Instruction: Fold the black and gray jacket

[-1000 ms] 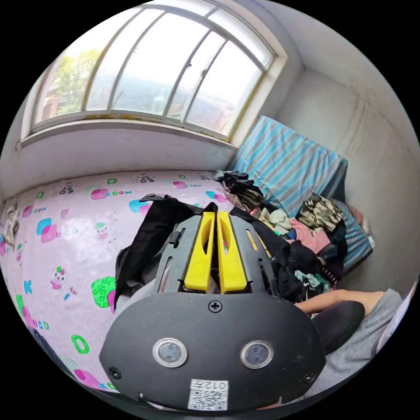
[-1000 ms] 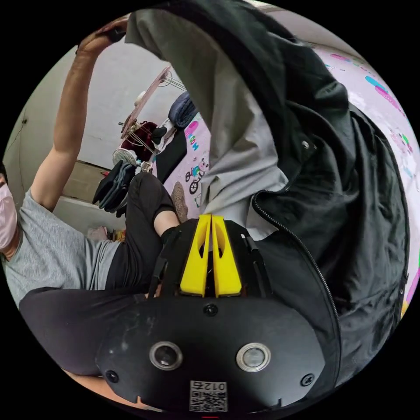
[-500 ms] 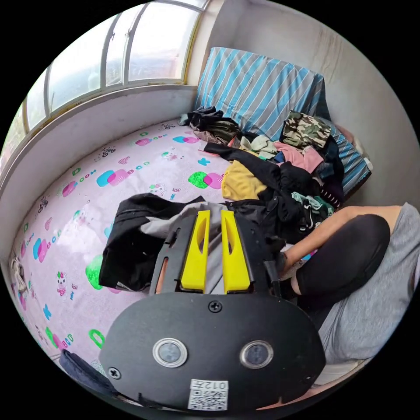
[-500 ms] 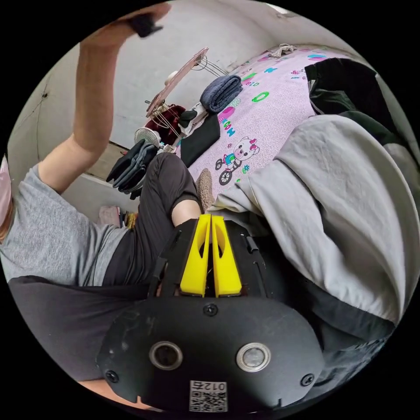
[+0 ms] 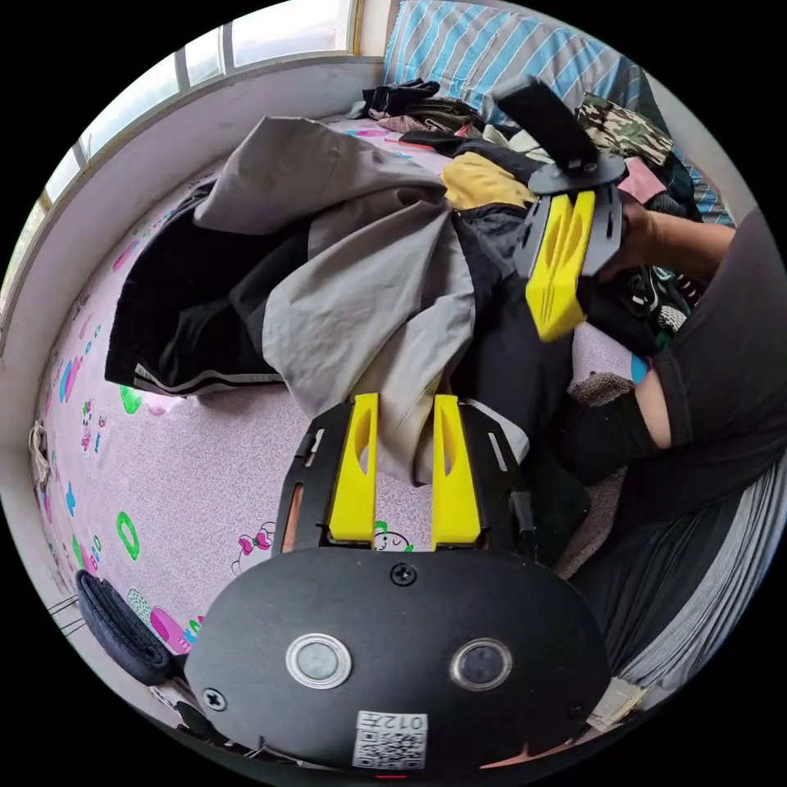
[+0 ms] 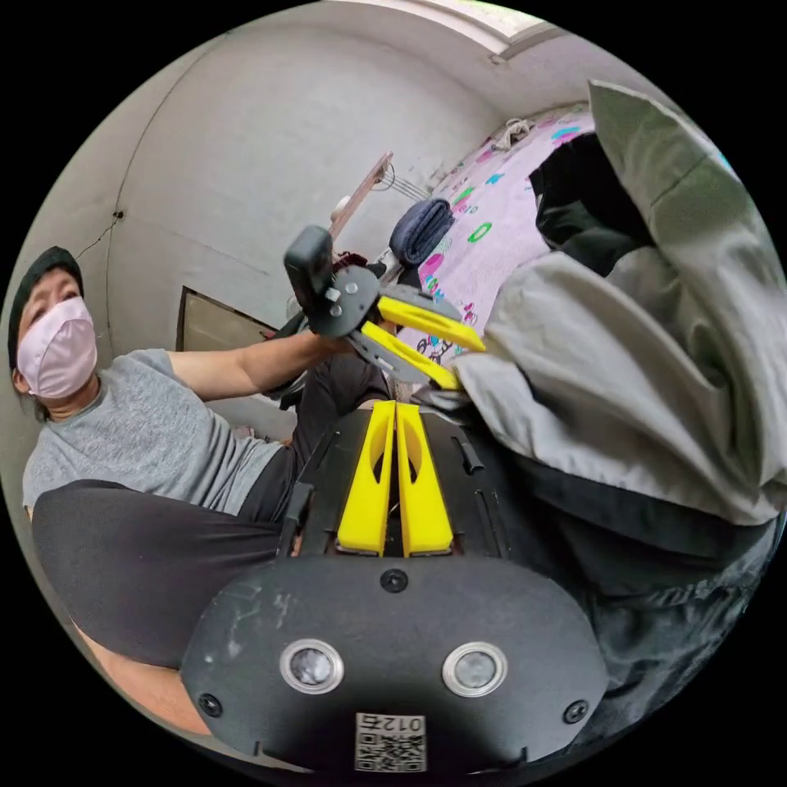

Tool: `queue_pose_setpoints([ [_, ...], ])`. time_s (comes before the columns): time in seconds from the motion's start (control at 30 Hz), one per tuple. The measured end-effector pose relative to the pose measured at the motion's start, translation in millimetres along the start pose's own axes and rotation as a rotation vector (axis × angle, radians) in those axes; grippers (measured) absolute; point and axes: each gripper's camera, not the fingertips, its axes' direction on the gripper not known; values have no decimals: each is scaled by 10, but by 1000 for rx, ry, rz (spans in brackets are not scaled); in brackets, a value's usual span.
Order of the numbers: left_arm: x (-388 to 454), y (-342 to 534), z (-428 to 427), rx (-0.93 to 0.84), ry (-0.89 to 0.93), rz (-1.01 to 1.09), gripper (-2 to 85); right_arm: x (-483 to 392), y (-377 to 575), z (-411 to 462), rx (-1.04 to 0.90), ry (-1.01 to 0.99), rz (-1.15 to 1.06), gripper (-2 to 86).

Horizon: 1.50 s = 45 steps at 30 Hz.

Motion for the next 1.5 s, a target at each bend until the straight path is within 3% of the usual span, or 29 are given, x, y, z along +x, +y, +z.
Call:
queue_pose_setpoints([
  [0.1, 49, 26, 189, -52, 35, -41, 67, -220, -185, -374, 127, 168, 5, 3],
  [0.27, 201, 187, 271, -41, 16, -78, 43, -523, -1048, -498, 25, 521, -9, 52],
  [0.33, 211, 227, 276, -38, 20, -98, 40, -554, -1556, -241, -54, 621, 4, 86],
  [0.57, 132, 436, 177, 1, 87, -169, 34, -438, -2231, 1200, -274, 674, 56, 125],
  [0.77, 141, 666, 28, 41, 105, -225, 26, -244, -2021, 2433, -515, 914, 110, 61],
  [0.87, 159, 787, -102, 46, 114, -269, 17, -206, -1841, 2611, -505, 865, 179, 19],
  [1.07, 57, 1258, -726, 121, 205, -328, 5, -314, -1439, 2319, -148, 460, 362, -3],
  [1.23, -192, 1949, -1800, 366, 227, -451, 2, -535, -810, 1822, 382, 54, 454, -6],
  [1.33, -302, 2344, -2662, 523, 183, -483, 1, -828, -459, 1529, 679, -50, 449, -7],
  [1.5, -471, 2983, -4293, 800, -15, -579, 1, -1722, -64, 976, 979, 30, 336, -8],
])
